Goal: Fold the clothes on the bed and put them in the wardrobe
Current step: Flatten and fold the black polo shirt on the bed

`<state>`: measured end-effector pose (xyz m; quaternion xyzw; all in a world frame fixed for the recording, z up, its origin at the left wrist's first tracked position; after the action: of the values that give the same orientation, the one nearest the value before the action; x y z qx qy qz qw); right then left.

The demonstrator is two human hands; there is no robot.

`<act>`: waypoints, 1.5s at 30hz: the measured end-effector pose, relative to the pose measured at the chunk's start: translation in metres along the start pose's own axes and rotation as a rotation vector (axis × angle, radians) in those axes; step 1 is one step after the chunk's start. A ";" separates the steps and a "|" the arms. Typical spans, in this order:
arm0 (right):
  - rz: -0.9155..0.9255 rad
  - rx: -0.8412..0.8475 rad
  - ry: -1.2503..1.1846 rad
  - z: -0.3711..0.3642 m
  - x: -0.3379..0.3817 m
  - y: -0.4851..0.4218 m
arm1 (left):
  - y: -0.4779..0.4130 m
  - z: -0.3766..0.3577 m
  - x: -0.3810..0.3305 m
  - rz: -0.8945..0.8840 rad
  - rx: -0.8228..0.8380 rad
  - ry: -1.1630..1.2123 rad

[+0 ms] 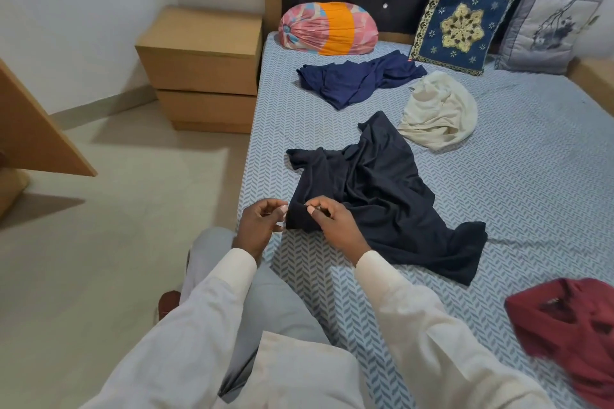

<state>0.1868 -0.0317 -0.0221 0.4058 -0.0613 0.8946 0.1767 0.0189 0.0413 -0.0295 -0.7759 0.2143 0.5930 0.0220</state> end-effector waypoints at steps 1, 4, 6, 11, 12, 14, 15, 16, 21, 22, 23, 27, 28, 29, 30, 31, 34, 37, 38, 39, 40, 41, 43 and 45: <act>0.001 0.004 -0.001 -0.002 0.000 0.000 | 0.000 0.001 0.002 0.019 -0.001 0.004; 0.008 0.015 -0.029 -0.004 0.005 0.002 | -0.001 -0.001 0.007 0.069 0.039 -0.024; 0.007 0.033 -0.051 -0.005 0.009 0.002 | -0.002 -0.002 0.010 0.079 0.061 -0.073; -0.110 0.038 -0.118 -0.006 0.007 0.000 | 0.000 -0.006 0.012 0.131 0.141 -0.070; -0.136 0.039 -0.132 -0.005 0.007 0.000 | 0.001 -0.008 0.011 0.129 0.171 -0.086; -0.159 0.055 -0.141 -0.004 0.007 -0.001 | 0.002 -0.011 0.010 0.107 0.209 -0.112; -0.156 0.061 -0.141 -0.003 0.006 -0.002 | 0.002 -0.011 0.010 0.100 0.207 -0.099; -0.147 0.063 -0.144 -0.002 0.007 -0.002 | 0.002 -0.011 0.010 0.100 0.196 -0.067; -0.106 0.133 -0.193 -0.001 0.009 -0.001 | 0.000 -0.008 0.007 0.113 0.178 0.064; -0.105 0.161 -0.204 -0.002 0.009 -0.001 | -0.001 -0.007 0.007 0.112 0.167 0.073; -0.102 0.179 -0.189 -0.002 0.008 -0.001 | -0.002 -0.007 0.008 0.110 0.153 0.078; -0.061 0.146 -0.072 0.001 0.007 0.002 | 0.000 -0.008 0.007 0.112 0.159 0.003; -0.054 0.131 -0.059 0.002 0.009 0.003 | 0.002 -0.010 0.006 0.103 0.162 -0.028; -0.046 0.116 -0.042 0.002 0.010 0.004 | 0.003 -0.010 0.004 0.088 0.157 -0.045; -0.036 0.105 -0.024 0.001 0.011 0.005 | 0.004 -0.010 0.003 0.074 0.145 -0.047; -0.032 0.098 -0.010 0.000 0.012 0.006 | 0.003 -0.009 0.002 0.062 0.128 -0.043; -0.010 0.084 0.088 -0.004 0.014 0.009 | 0.002 -0.005 -0.001 0.057 0.072 -0.010; -0.005 0.042 0.314 -0.002 0.003 0.015 | -0.005 -0.001 -0.009 0.067 -0.009 0.032; -0.023 0.018 0.375 0.004 -0.005 0.019 | -0.009 0.001 -0.015 0.064 -0.037 0.035; -0.048 -0.004 0.428 0.011 -0.016 0.023 | -0.014 0.004 -0.022 0.057 -0.059 0.037; -0.085 -0.025 0.477 0.021 -0.031 0.029 | -0.018 0.007 -0.029 0.051 -0.072 0.036; -0.128 -0.051 0.527 0.034 -0.048 0.035 | -0.023 0.010 -0.036 0.044 -0.081 0.030; -0.204 -0.135 0.604 0.064 -0.082 0.049 | -0.030 0.018 -0.048 0.033 -0.092 0.000; -0.257 -0.248 0.658 0.094 -0.108 0.064 | -0.036 0.023 -0.056 0.024 -0.101 -0.042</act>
<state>0.2956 -0.1442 -0.0383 0.0767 -0.0579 0.9335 0.3455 -0.0010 0.0976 0.0075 -0.7606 0.1929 0.6196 -0.0197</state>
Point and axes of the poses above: each hand's wrist, its own y-axis away from the middle knuckle, its own z-axis out of the back of the hand, x = y × z, the point moved 6 cm from there along -y, towards the middle knuckle, and after that the axes turned 14 degrees about y, right-handed, at the moved point
